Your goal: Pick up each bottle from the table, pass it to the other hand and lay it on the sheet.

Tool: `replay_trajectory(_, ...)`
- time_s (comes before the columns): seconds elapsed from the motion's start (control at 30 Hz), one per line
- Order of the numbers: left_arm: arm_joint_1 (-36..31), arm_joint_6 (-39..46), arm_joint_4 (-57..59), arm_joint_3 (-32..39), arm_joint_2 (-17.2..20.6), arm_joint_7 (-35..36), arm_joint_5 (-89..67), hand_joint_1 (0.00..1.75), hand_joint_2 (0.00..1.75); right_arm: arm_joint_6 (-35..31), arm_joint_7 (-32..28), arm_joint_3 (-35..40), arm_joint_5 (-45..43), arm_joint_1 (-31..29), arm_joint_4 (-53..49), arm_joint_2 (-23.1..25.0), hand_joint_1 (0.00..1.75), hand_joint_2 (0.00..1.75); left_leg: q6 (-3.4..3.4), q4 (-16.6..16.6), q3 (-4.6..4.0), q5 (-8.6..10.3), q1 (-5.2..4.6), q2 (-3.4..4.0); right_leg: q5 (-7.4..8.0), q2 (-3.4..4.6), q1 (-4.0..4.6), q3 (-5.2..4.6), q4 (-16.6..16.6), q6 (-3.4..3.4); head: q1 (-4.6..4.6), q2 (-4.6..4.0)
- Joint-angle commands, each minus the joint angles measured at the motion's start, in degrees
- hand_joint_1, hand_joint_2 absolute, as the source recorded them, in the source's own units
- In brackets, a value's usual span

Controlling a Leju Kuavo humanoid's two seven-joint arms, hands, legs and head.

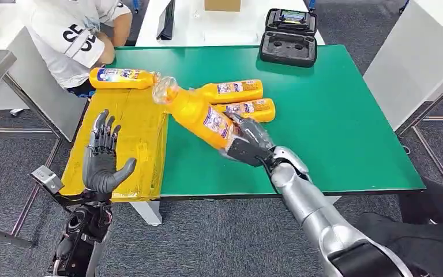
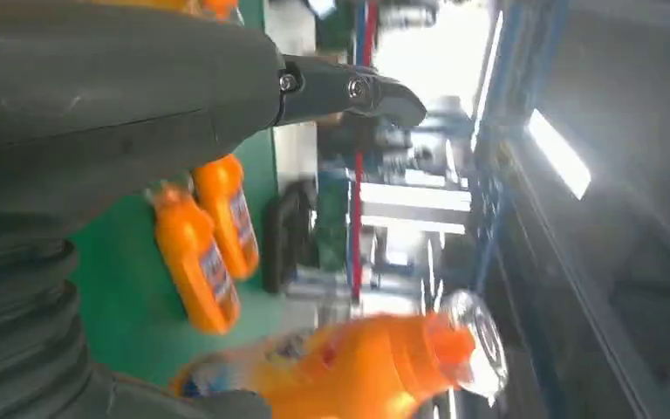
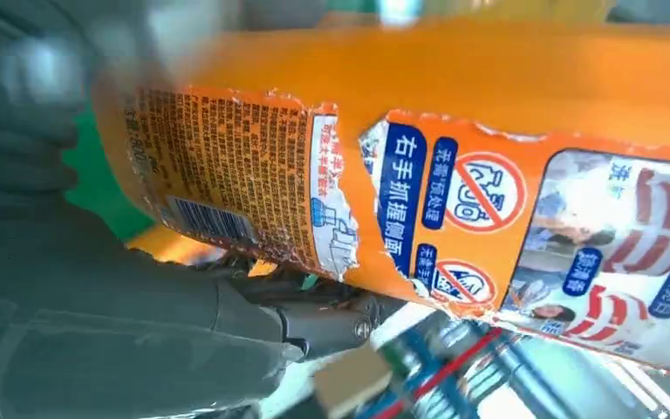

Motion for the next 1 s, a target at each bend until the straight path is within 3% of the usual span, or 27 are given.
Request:
replay_trajectory(0.03,-3.0,-1.2,4.1,-4.4,0.6,2.6,-2.1,0.0,1.75,-0.1,-0.8,0.6,2.4,1.2,3.6,4.0,1.75,1.75,-0.07,0.0,0.0,0.02,0.04,-0.01,0.01,-0.03,0.04,0.0,0.0,-0.07,-0.02,0.0)
replay_trajectory(0.27,-6.3,-1.8,10.4,-6.7,0.4,3.4,-3.9,0.0,1.75,-0.2,-1.4,2.8,3.9,2.9,5.8,6.5,1.75,1.75,-0.12,0.0,0.02,0.04,0.09,-0.05,0.01,-0.08,0.08,0.05,-0.1,-0.11,0.0,0.0)
replay_trajectory(0.4,-8.5,5.2,14.7,-8.1,0.9,4.8,-10.5,0.0,1.75,-0.5,-0.2,4.1,4.9,5.2,3.4,6.4,1.75,1.75,-0.1,0.0,0.03,0.03,0.08,-0.05,0.01,-0.07,0.08,0.06,-0.1,-0.1,0.02,0.0)
replay_trajectory(0.8,-9.9,-4.1,21.0,-9.0,0.0,5.3,-5.1,0.0,1.75,0.3,1.2,5.0,6.4,5.4,3.7,6.1,1.75,1.75,-0.11,0.0,-0.08,0.04,0.07,-0.05,0.02,-0.07,0.07,-0.04,0.0,-0.1,0.02,0.0)
replay_trajectory(1.0,-9.9,-4.1,21.0,-9.0,0.0,5.3,-5.1,0.0,1.75,0.3,1.2,5.0,6.4,5.4,3.7,6.1,1.75,1.75,-0.1,0.0,-0.06,0.02,0.06,-0.01,0.0,-0.04,0.06,-0.06,0.0,-0.09,0.02,0.0)
